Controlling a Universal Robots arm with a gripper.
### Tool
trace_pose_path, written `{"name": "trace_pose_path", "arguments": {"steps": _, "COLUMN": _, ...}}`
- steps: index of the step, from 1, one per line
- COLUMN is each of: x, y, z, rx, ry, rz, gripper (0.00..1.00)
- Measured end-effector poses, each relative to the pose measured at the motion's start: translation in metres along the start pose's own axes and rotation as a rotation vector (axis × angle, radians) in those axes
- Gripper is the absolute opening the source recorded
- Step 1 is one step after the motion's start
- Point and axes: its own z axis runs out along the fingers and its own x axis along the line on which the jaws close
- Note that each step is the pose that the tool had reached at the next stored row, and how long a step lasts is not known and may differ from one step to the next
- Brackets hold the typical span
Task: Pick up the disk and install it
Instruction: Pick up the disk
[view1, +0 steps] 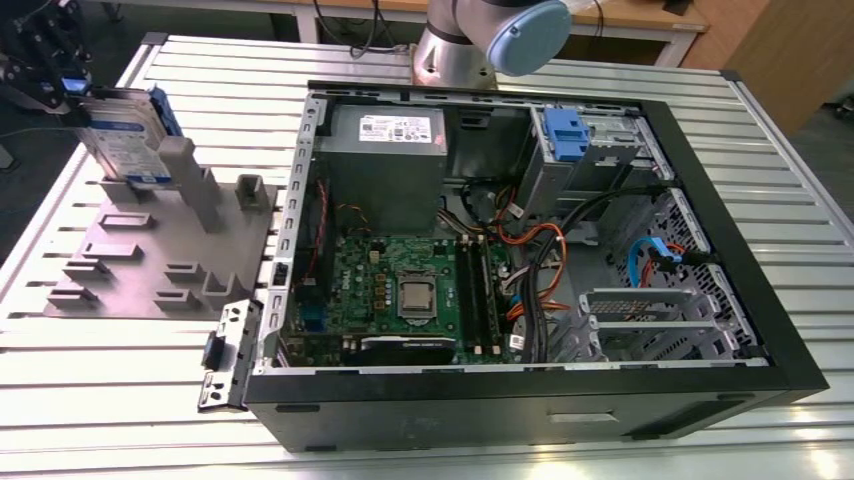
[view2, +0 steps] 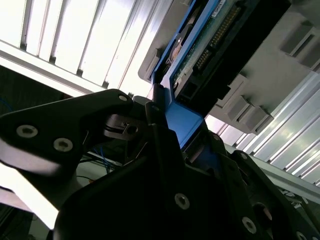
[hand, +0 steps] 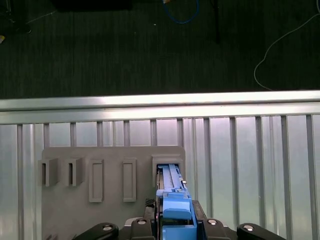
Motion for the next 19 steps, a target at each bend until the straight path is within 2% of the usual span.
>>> {"name": "trace_pose_path", "arguments": {"steps": 8, "x": -0.0001, "y": 0.0000, "z": -0.0026, "rx": 0.0001, "ry": -0.0001, "rz": 0.000, "gripper": 0.36}}
{"name": "trace_pose_path", "arguments": {"steps": 19, "x": -0.0001, "y": 0.0000, "z": -0.0030, "rx": 0.0000, "ry": 0.0000, "rz": 0.000, "gripper": 0.36}}
